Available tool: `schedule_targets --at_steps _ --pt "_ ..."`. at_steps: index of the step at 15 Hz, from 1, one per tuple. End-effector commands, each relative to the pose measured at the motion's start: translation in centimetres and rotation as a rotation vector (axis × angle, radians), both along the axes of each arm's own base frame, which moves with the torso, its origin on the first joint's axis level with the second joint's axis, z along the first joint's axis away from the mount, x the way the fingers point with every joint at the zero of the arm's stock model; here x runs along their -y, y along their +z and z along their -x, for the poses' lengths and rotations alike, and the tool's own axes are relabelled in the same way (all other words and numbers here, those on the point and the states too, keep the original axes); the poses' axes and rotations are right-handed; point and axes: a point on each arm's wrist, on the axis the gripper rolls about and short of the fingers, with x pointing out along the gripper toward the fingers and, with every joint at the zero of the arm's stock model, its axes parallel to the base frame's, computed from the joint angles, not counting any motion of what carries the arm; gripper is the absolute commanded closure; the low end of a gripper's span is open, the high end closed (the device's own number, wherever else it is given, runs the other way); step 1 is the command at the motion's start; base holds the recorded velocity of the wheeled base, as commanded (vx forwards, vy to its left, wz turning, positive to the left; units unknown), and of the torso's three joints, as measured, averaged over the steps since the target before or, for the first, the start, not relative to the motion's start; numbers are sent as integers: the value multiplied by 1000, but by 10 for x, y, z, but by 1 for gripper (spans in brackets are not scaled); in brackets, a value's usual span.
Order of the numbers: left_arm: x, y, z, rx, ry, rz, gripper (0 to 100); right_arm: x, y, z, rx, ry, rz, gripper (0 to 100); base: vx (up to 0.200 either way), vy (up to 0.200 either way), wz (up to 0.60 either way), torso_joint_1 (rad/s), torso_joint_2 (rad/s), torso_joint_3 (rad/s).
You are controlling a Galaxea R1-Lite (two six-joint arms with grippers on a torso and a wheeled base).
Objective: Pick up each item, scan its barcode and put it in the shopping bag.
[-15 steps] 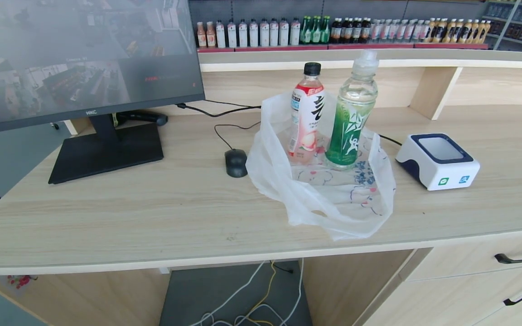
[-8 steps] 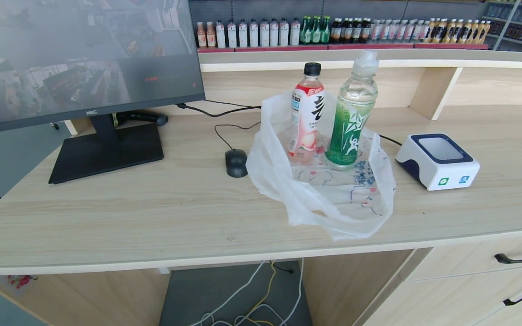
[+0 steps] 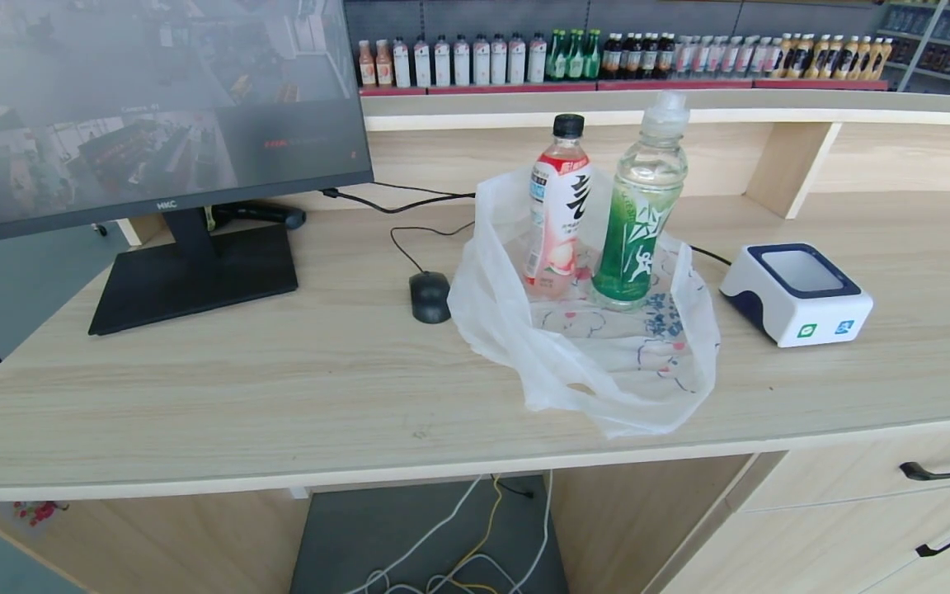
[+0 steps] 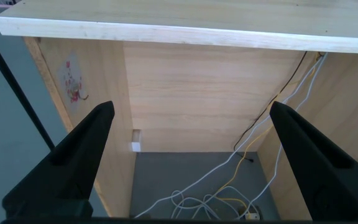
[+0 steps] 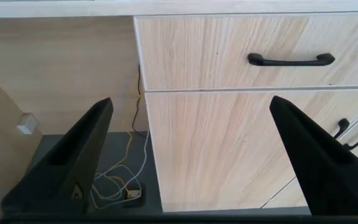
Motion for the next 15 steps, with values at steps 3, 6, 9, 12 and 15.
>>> schedule_targets --at_steps 3,6,9,12,15 --pt "0 0 0 1 0 0 0 0 0 1 19 -5 -7 0 0 0 0 0 0 0" --pt "0 0 0 1 1 -1 0 0 0 1 19 -6 -7 0 -200 0 0 9 4 5" --pt "0 0 0 1 -2 0 0 0 0 1 19 -6 -7 0 0 0 0 0 0 0" --pt "0 0 0 1 0 0 0 0 0 1 19 -6 -7 0 0 0 0 0 0 0" --pt "0 0 0 1 0 0 0 0 0 1 19 -6 -7 0 0 -200 0 2 1 1"
